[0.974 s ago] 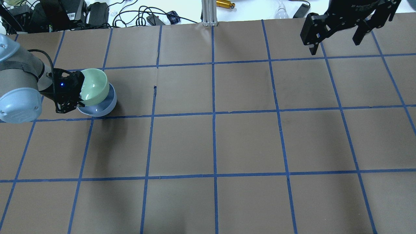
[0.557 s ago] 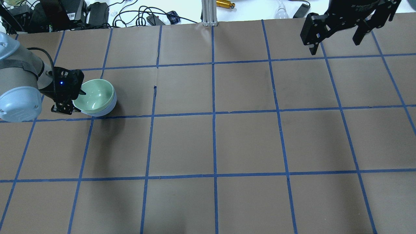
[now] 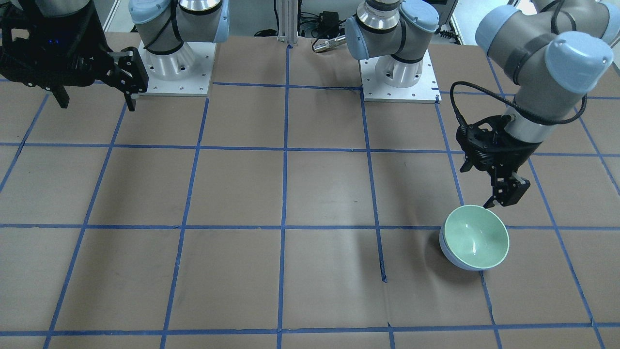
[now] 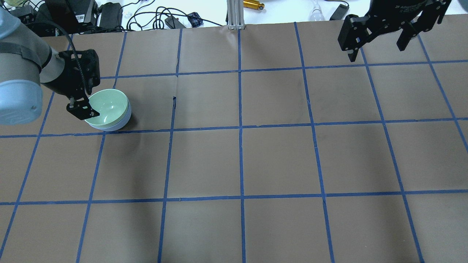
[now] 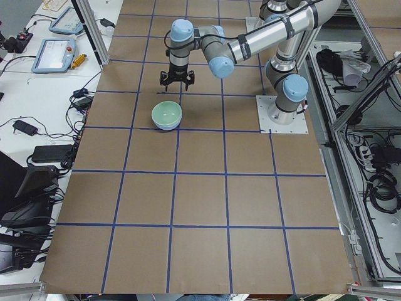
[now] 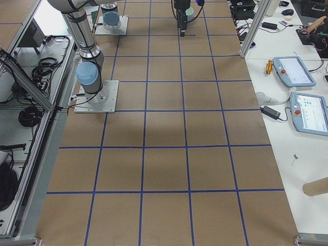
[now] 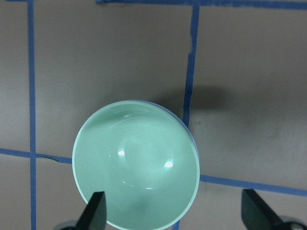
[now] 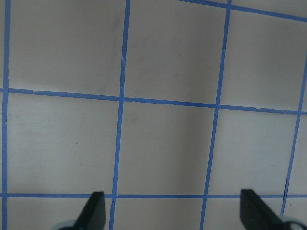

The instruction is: Stack green bowl on blue bowl

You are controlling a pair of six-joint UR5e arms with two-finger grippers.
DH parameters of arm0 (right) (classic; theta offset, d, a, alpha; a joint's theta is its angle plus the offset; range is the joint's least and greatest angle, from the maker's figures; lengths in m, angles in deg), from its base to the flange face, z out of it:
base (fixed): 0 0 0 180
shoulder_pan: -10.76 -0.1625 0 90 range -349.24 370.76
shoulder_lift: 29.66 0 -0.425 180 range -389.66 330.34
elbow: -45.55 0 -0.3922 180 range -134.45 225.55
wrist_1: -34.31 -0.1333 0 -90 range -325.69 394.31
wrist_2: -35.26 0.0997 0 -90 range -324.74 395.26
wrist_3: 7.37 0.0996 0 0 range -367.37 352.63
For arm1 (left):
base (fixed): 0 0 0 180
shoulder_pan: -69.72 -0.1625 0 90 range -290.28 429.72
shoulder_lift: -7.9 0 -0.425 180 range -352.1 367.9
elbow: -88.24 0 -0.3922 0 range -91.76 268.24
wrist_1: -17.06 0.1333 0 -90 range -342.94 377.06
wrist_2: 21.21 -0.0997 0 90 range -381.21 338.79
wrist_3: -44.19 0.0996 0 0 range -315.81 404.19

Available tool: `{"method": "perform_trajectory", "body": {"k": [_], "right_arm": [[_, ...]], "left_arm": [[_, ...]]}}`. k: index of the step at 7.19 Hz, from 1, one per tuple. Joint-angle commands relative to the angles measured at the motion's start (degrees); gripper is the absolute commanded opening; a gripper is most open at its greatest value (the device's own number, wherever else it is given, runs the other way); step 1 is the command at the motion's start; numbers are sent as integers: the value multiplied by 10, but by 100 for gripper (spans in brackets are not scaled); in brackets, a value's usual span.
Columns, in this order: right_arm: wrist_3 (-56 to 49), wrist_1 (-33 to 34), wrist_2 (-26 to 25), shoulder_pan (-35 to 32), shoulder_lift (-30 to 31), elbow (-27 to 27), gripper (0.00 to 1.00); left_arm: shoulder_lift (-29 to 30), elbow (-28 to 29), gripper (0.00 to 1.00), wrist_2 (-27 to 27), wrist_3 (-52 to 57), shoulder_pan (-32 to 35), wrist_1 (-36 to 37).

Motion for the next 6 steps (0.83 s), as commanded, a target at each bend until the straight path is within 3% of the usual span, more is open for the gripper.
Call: {"method": "perform_trajectory", "body": {"k": [1,2,6], "right_arm": [[0,0,0,0,0,0,100],[0,0,0,0,0,0,100],[0,0,0,0,0,0,100]], "left_arm": [[-7,104,100,-8,-231,70,-159],[-3,135,100,-8,-334,84,-206],[-10,138,100,-51,-686,158,-203]]}}
